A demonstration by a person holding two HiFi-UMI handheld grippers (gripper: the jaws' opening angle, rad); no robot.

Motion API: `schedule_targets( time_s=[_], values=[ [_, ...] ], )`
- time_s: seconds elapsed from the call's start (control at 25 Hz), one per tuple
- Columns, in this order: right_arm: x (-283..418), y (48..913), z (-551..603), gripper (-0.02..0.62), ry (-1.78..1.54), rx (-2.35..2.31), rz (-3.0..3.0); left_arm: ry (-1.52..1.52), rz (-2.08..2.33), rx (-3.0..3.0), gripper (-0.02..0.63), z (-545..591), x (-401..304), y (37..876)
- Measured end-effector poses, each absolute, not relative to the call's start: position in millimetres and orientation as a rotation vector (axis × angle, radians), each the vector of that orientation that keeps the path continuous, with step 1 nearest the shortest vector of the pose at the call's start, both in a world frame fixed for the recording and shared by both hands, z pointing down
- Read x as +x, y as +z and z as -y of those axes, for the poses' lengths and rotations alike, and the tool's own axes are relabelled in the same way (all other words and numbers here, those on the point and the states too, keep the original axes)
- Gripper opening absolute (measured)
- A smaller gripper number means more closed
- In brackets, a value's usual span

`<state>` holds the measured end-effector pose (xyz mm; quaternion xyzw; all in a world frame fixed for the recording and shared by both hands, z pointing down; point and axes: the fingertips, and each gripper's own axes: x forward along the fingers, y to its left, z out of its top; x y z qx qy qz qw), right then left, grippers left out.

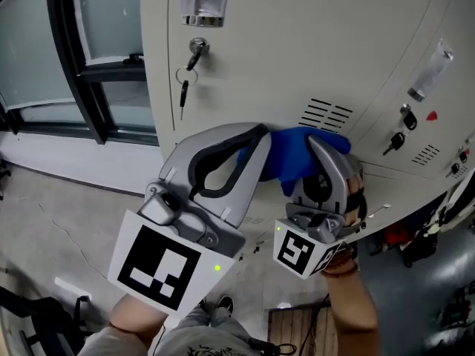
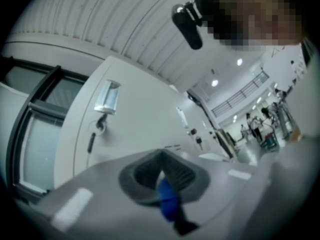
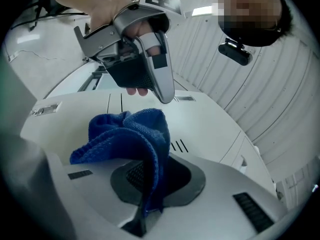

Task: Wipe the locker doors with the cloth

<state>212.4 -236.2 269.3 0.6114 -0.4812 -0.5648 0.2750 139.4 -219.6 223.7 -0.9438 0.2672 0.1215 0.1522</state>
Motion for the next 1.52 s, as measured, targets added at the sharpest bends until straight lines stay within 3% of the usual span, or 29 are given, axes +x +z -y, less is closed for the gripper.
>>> schedule_targets(
  time_s=[0.52,1.52],
  values=[
    [232.5,230.5,229.3,0.029,-1.484,1.703,1.298,0.401,-0.695,-2.645,0.003,205.4,157.0,181.2],
    [209.4,-70.4,235.4,0.029,-1.76,1.765,1.106,0.587,-0.667,-2.292,0.003,200.3,134.0,-17.2]
  ],
)
